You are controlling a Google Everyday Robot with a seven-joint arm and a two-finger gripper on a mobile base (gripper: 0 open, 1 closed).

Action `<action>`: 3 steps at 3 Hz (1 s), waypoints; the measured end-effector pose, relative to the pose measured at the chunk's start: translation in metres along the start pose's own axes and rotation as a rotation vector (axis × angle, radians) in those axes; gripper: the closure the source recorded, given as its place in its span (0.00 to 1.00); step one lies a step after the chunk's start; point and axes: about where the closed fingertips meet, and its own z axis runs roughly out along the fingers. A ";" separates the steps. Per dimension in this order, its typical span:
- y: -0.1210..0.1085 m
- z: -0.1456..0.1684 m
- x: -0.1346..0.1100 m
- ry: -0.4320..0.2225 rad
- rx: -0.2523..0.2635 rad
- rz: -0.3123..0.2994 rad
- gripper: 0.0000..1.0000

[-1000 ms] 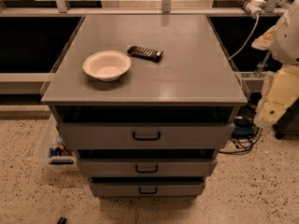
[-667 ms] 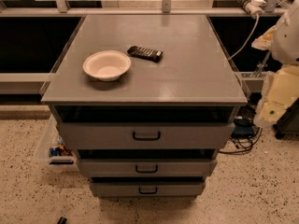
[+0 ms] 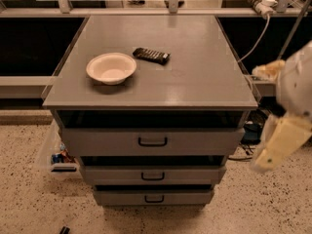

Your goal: Open bottom drawer

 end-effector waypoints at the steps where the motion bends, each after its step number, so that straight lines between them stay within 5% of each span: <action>1: 0.035 0.057 0.008 -0.092 -0.029 0.085 0.00; 2: 0.050 0.092 0.012 -0.120 -0.048 0.133 0.00; 3: 0.049 0.092 0.013 -0.116 -0.046 0.131 0.00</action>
Offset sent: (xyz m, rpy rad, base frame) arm -0.0128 0.0101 -0.0479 0.0859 0.0089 -0.0322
